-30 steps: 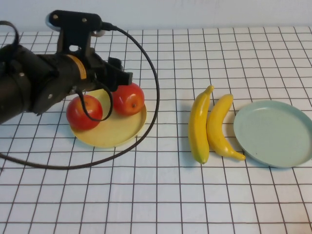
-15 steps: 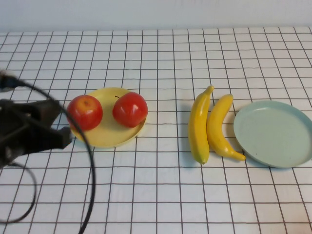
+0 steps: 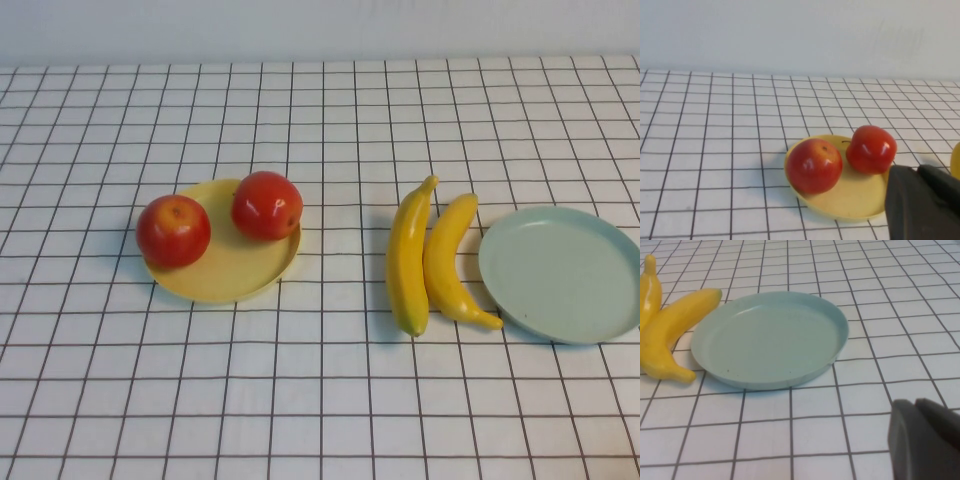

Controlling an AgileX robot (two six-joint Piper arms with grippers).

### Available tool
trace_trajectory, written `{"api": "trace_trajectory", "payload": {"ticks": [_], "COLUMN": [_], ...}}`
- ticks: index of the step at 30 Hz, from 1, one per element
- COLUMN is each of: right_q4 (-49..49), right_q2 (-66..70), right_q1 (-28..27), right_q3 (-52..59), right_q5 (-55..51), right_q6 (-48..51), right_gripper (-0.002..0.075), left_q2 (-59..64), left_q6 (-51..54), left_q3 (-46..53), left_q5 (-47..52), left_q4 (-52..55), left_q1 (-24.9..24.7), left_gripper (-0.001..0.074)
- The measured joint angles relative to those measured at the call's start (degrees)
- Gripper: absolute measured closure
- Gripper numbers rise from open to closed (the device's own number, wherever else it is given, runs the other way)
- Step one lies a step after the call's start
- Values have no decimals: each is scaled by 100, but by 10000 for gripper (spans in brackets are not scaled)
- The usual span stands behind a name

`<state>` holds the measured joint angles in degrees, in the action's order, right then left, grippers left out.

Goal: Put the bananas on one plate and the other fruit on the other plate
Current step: Put another type of fruit in the right plate

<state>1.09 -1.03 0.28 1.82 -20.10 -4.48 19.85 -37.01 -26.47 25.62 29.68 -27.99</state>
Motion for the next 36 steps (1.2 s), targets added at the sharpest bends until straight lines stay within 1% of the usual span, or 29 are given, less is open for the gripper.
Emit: {"api": "trace_trajectory", "payload": {"ticks": [3, 5, 7, 9, 12, 14, 18, 20, 22, 25, 31, 36], "right_q4": [0, 0, 0, 0, 0, 0, 11, 11, 11, 11, 11, 11], "right_q2": [0, 0, 0, 0, 0, 0, 0, 0, 0, 0, 0, 0], "right_q1": [0, 0, 0, 0, 0, 0, 0, 0, 0, 0, 0, 0], "right_q3": [0, 0, 0, 0, 0, 0, 0, 0, 0, 0, 0, 0], "right_q5": [0, 0, 0, 0, 0, 0, 0, 0, 0, 0, 0, 0], "right_q6": [0, 0, 0, 0, 0, 0, 0, 0, 0, 0, 0, 0], "right_gripper": [742, 742, 742, 742, 742, 742, 742, 742, 742, 742, 742, 742], "left_q2": [-449, -716, -1061, -1394, -1912, -2027, -2048, -2048, -2048, -2048, -2048, -2048], "left_q6": [-134, -177, -202, -226, -144, 240, 1554, 2207, 2687, 2956, 3062, 3061], "left_q3": [168, 356, 653, 957, 1429, 1653, 1946, 2122, 2366, 2725, 2791, 2791], "left_q5": [296, 304, 278, 278, 261, 147, -102, -177, -337, -709, -424, -424], "left_q4": [13, 182, 262, 238, -3, -312, -1254, -1783, -2144, -2424, -2744, -2813], "left_q1": [0, 0, 105, 336, 818, 1158, 1886, 2168, 2349, 2475, 2497, 2497], "left_gripper": [735, 735, 735, 735, 735, 735, 735, 735, 735, 735, 735, 735]}}
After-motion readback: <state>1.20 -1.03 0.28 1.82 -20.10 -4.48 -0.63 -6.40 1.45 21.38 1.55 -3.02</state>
